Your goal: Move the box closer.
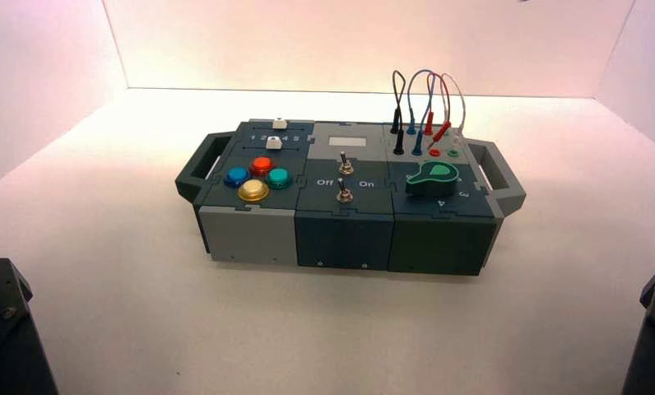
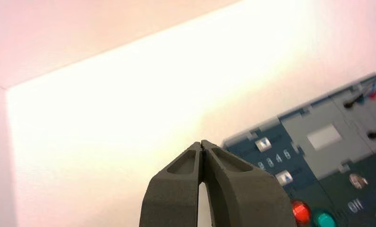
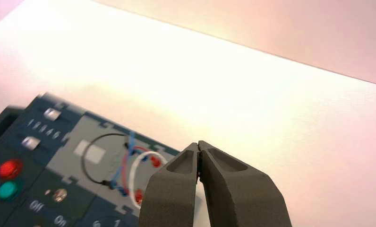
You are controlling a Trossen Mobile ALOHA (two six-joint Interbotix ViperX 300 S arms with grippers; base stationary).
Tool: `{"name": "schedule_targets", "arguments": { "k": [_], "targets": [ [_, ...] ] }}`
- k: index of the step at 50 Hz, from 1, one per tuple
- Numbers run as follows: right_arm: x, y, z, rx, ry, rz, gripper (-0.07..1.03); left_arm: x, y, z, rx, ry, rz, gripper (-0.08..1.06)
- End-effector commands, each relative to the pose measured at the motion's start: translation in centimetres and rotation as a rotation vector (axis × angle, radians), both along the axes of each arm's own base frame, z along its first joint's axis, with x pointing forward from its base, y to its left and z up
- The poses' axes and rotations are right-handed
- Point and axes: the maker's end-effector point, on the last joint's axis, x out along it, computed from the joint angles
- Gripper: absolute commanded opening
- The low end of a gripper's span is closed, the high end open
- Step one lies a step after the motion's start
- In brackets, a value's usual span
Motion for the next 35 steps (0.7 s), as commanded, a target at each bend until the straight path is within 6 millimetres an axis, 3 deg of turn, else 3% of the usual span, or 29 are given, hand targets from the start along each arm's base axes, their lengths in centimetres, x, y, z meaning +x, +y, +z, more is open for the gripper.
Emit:
{"name": "schedule_targets", "arguments": {
  "k": [1,21,35],
  "targets": [
    [-0.4,-1.7,1.6,0.012,-0.071,-0.068,-0.02,-0.1,1.1,1.5,-0.023,-0.106,0.043,-0.03],
    [-1.6,-4.1,3.9,-0.032,-0.318,-0.183,-0.02,-1.0,5.0,2.8,-0.041,-0.327,0.182,-0.03],
    [-1.5,-4.1,3.8,-0.032,-0.313,-0.182,-0.02,-1.0,5.2,3.1,-0.041,-0.365,0.191,-0.03]
  ]
}}
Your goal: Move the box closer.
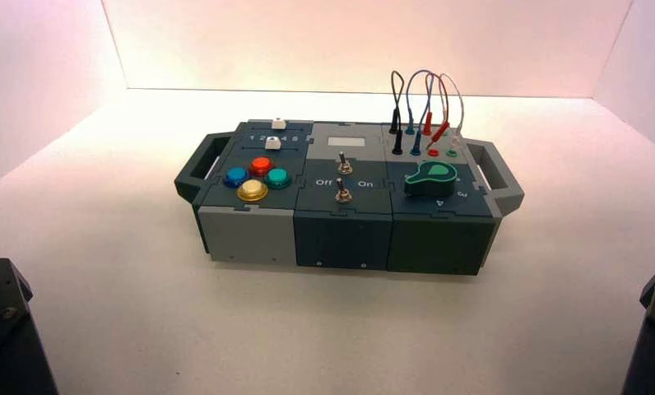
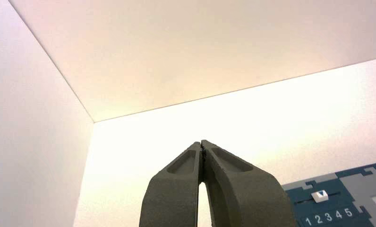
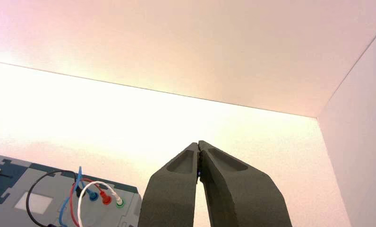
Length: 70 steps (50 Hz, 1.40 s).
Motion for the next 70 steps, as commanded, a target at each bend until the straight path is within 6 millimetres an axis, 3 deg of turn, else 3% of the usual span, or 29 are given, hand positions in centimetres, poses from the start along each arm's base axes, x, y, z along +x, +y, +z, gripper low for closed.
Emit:
{"name": "schedule_targets", "arguments": {
  "k": [1,70],
  "targets": [
    [0.35,-0.2,1.11,-0.002,-0.031,-0.009,-0.02,0.32,0.13,1.28,-0.005,-0.044,0.008,-0.03],
    [0.04,-0.01,1.01,0.001,-0.024,0.001,-0.02,0.51,0.24,0.74,0.002,-0.039,0.012,-0.03]
  ]
}}
